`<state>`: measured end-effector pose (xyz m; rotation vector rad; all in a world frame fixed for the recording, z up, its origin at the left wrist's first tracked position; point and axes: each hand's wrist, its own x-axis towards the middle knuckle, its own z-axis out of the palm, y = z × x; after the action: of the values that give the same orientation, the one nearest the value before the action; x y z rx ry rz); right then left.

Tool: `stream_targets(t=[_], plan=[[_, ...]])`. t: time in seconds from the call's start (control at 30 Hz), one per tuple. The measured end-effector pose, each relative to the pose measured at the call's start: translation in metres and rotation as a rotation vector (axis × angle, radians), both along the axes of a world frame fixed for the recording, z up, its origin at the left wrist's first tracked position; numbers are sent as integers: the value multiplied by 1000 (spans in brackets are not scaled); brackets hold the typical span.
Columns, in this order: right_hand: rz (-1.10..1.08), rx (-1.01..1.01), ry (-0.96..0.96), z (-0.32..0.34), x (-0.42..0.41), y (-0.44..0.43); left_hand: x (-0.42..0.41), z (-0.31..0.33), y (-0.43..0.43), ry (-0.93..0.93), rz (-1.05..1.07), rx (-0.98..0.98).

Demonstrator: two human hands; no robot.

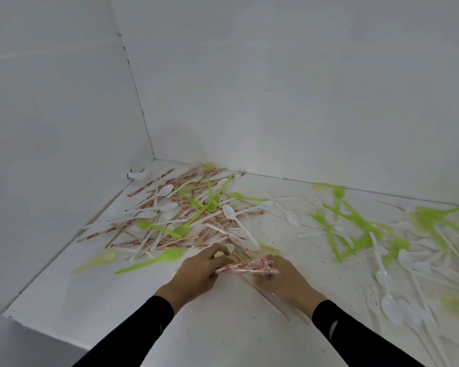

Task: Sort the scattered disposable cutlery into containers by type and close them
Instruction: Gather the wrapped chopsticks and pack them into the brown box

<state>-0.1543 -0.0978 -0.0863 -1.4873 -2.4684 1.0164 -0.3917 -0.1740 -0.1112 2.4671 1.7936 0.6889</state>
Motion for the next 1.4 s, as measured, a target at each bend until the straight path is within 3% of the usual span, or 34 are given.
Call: stream_targets(t=[0.1, 0.3, 0.57, 0.83, 1.07, 1.2, 1.4], plan=[[-69, -28, 70, 2, -1, -5, 1, -8, 3, 81, 92, 3], [-107, -45, -43, 5, 15, 0, -5, -14, 0, 45, 198, 10], [-222, -4, -10, 15, 39, 19, -28, -14, -28, 63, 82, 35], [2, 39, -77, 13, 33, 12, -3, 5, -27, -38, -80, 79], [23, 166, -180, 8, 36, 13, 31, 9, -15, -8, -186, 63], [-66, 100, -70, 15, 45, 19, 56, 1, -15, 99, -362, 10], [-128, 18, 141, 34, 47, 25, 82, -8, -3, 202, -373, -24]])
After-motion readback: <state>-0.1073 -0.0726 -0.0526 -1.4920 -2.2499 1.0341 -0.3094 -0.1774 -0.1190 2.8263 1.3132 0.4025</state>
